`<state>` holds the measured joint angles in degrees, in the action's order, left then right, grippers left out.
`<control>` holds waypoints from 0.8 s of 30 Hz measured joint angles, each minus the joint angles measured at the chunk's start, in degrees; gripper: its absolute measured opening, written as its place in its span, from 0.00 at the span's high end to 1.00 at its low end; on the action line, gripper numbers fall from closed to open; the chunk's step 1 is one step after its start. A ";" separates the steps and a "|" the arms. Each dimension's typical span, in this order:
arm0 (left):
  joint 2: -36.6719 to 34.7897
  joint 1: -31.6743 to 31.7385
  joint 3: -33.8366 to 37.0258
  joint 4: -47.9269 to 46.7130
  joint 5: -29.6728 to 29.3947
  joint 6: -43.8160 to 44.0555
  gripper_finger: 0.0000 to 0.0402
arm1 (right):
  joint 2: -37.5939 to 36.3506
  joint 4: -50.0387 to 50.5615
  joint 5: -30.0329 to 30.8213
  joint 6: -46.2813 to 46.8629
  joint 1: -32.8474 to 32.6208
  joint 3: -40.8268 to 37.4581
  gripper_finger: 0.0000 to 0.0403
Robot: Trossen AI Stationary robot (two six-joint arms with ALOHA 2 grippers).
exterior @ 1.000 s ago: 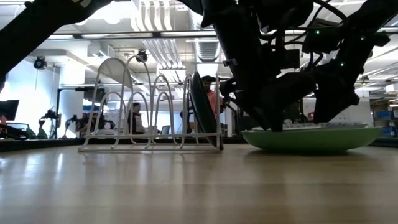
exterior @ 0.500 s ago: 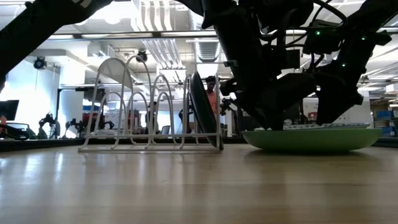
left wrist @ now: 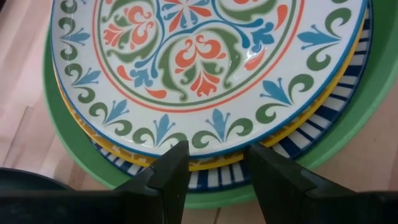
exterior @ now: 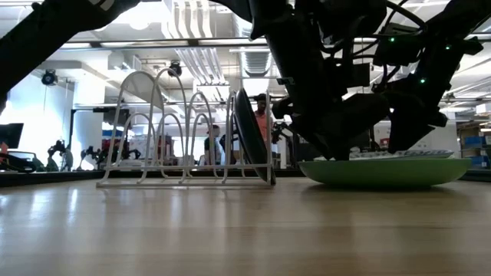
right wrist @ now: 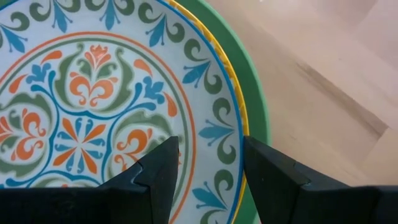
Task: Sort dishes
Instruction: Put the white plate in the dish rack
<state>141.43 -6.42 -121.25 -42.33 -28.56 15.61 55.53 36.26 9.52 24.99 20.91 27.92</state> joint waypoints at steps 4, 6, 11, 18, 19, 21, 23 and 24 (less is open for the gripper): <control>0.03 0.00 0.00 0.30 0.20 -0.03 0.62 | 0.00 -1.21 0.60 -1.12 0.02 0.00 0.59; 0.04 0.00 0.00 0.37 0.41 -0.03 0.62 | 0.00 -1.75 0.80 -1.62 0.02 0.00 0.59; 0.05 0.00 0.00 0.47 0.52 0.06 0.62 | 0.00 -2.32 0.95 -2.45 0.07 0.00 0.59; 0.07 -0.02 0.00 0.66 0.52 0.08 0.62 | 0.00 -2.62 0.96 -2.76 0.09 -0.02 0.59; 0.07 -0.02 0.00 0.68 0.52 0.08 0.62 | 0.00 -2.62 0.88 -2.96 0.09 -0.02 0.59; 0.07 -0.02 0.00 0.68 0.52 0.08 0.62 | -0.08 -2.60 0.20 -3.16 0.13 -0.02 0.59; 0.07 -0.03 0.00 0.68 0.53 0.08 0.62 | -0.26 -2.26 -0.20 -3.21 0.13 0.31 0.59; 0.07 -0.04 0.00 0.66 0.55 0.08 0.62 | -0.36 -2.20 -0.37 -3.21 0.15 0.73 0.59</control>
<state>141.49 -6.46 -121.25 -41.67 -28.01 15.68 55.17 34.07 9.15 21.78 21.06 28.65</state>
